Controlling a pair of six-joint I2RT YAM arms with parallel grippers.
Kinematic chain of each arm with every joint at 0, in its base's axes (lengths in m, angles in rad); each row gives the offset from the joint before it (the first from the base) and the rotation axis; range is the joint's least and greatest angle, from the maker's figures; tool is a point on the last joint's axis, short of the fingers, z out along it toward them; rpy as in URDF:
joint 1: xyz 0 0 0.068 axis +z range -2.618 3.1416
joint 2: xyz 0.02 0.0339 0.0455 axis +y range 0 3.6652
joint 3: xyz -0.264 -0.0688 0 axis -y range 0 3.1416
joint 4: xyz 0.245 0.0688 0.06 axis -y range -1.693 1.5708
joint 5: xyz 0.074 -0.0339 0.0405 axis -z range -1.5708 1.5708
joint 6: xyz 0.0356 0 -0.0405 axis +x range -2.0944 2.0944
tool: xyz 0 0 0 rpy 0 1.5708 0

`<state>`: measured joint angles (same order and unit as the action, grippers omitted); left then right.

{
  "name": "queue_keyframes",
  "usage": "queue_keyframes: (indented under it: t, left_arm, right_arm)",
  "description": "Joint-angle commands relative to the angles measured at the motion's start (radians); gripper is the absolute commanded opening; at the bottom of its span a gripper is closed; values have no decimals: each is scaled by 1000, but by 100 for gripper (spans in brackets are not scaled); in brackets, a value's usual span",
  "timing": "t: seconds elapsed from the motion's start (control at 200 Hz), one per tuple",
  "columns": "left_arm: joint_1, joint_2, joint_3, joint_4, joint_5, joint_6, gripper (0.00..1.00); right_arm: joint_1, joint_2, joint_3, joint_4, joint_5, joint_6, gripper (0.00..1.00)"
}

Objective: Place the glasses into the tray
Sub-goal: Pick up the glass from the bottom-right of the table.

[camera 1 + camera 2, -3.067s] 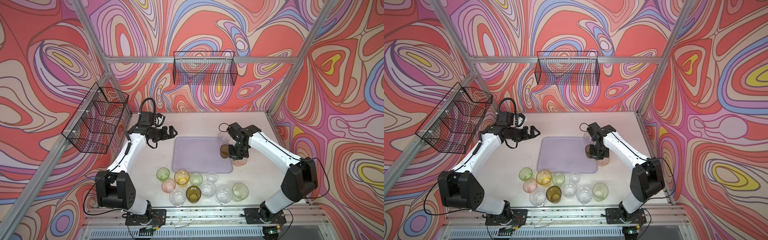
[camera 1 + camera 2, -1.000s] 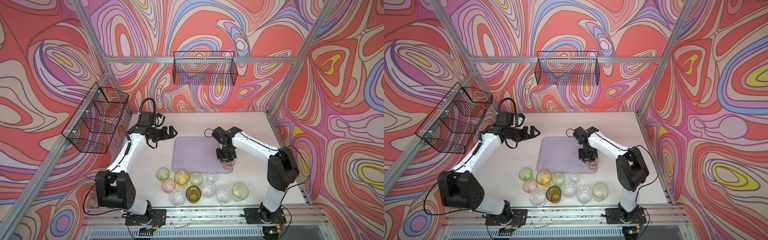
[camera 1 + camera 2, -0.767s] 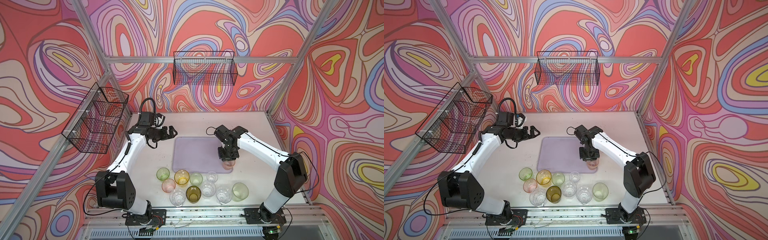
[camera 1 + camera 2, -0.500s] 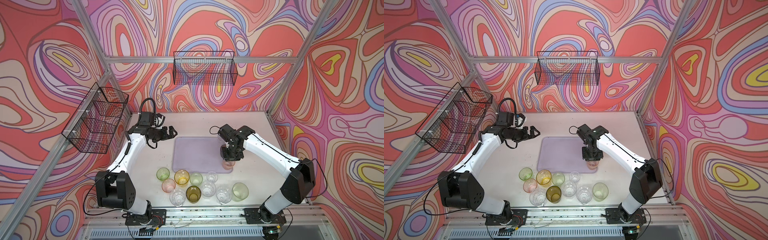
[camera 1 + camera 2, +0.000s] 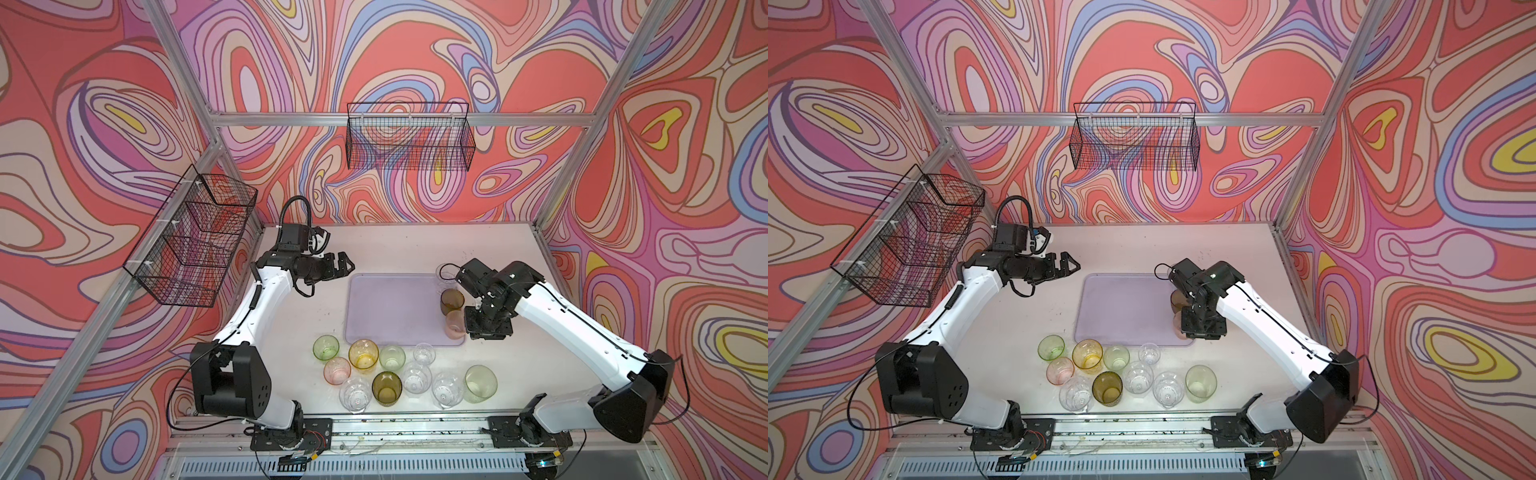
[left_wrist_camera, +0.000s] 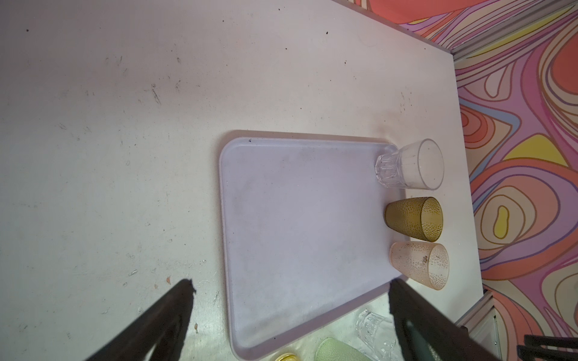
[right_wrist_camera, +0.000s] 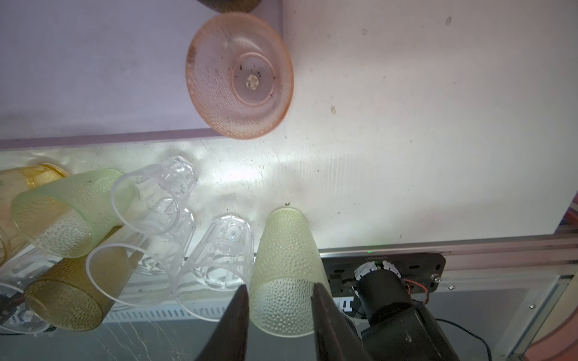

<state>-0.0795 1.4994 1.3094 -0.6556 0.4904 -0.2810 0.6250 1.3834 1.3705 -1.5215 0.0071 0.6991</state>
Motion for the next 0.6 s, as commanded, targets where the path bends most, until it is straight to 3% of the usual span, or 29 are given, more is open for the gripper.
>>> queue_keyframes:
  t: [0.0, 0.306, 0.596]
  left_arm:
    - [-3, -7, 31, -24, 8, 16, 100]
    - [-6, -6, 37, -26, 7, 13, 100]
    - [-6, -18, 31, -26, 0, 17, 100]
  right_arm:
    - [10, -61, -21, -62, -18, 67, 37]
    - [24, -195, -149, -100, -79, 151, 38]
    - [30, -257, -277, -21, -123, 198, 37]
